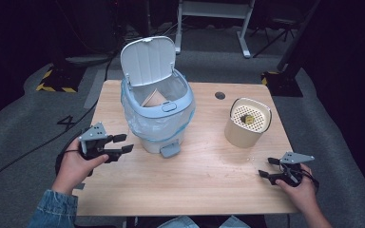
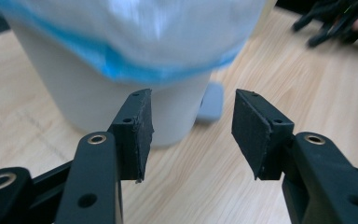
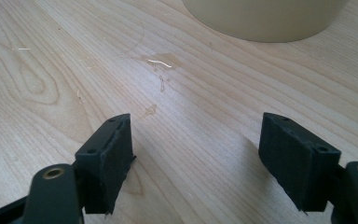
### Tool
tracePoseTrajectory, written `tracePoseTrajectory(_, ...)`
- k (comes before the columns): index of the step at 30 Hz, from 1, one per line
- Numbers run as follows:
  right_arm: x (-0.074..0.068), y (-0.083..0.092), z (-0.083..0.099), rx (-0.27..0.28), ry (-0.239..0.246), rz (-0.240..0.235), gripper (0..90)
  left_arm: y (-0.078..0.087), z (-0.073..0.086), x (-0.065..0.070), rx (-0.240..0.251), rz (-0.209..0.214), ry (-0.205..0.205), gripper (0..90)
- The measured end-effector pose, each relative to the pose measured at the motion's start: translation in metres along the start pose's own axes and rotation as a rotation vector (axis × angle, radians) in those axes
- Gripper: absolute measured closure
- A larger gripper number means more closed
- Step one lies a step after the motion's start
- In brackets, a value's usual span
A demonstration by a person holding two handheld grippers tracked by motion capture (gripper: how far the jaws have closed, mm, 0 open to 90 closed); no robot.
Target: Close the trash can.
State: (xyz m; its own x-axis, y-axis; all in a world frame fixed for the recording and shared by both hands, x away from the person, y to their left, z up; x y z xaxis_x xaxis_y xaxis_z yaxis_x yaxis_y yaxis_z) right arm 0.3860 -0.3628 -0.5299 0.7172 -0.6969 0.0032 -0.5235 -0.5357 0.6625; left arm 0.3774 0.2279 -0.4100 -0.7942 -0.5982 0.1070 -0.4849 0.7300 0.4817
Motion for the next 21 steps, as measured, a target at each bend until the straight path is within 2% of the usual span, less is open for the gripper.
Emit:
tracePoseTrajectory(3, 0.000, 0.000, 0.000, 0.000, -0.001, -0.002, 26.2, 0.008, -0.014, -0.003, 0.038, 0.010, -0.012, 49.2)
tracePoseTrajectory(5, 0.000, 0.000, 0.000, 0.000, -0.001, -0.002, 26.2, 0.013, -0.023, -0.006, 0.052, 0.016, -0.041, 49.7)
tracePoseTrajectory(8, 0.000, 0.000, 0.000, 0.000, -0.002, -0.002, 26.2, 0.021, -0.037, -0.009, 0.081, 0.057, -0.068, 50.3)
tracePoseTrajectory(10, 0.000, 0.000, 0.000, 0.000, -0.003, -0.002, 26.2, 0.026, -0.046, -0.013, 0.092, 0.077, -0.067, 50.8)
tracePoseTrajectory(13, 0.000, 0.000, 0.000, 0.000, -0.004, -0.001, 26.3, 0.033, -0.060, -0.018, 0.105, 0.070, -0.079, 51.3)
tracePoseTrajectory(16, 0.000, 0.000, 0.000, 0.002, -0.005, 0.001, 26.3, 0.037, -0.074, -0.024, 0.111, 0.041, -0.086, 50.9)
tracePoseTrajectory(19, 0.000, 0.000, 0.000, 0.002, -0.005, 0.002, 26.3, 0.039, -0.084, -0.028, 0.122, 0.037, -0.084, 50.9)
tracePoseTrajectory(21, 0.000, 0.000, 0.000, 0.002, -0.005, 0.002, 26.4, 0.041, -0.091, -0.031, 0.129, 0.020, -0.092, 49.5)
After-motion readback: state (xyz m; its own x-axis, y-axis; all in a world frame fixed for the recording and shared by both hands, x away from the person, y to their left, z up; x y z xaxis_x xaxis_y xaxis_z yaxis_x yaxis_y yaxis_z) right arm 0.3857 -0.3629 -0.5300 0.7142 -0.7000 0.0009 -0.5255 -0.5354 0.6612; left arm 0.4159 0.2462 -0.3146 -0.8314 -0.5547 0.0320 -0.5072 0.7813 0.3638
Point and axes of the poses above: each handheld gripper's, and its own axes: y roughly backward along the jaws, z roughly out of its underside, x roughly to its right, the point moved 4 cm from there along -y, roughly forward along the jaws
